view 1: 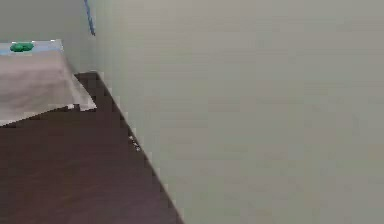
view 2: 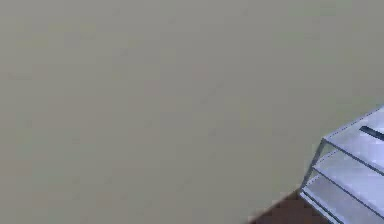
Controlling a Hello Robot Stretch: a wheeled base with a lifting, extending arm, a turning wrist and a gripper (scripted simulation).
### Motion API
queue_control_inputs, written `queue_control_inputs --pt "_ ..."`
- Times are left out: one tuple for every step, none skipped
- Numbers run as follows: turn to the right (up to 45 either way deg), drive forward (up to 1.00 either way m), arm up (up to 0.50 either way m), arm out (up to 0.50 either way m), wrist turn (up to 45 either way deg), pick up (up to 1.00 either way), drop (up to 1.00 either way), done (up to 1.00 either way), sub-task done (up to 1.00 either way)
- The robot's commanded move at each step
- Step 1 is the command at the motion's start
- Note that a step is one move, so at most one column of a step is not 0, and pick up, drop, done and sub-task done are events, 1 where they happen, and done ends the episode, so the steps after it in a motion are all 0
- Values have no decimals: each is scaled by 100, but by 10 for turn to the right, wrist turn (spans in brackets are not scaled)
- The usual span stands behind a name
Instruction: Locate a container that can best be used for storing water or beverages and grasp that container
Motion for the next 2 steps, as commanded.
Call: queue_control_inputs --pt "-450 0 0 0 0 0 0 0 0" --pt "-450 0 0 0 0 0 0 0 0"
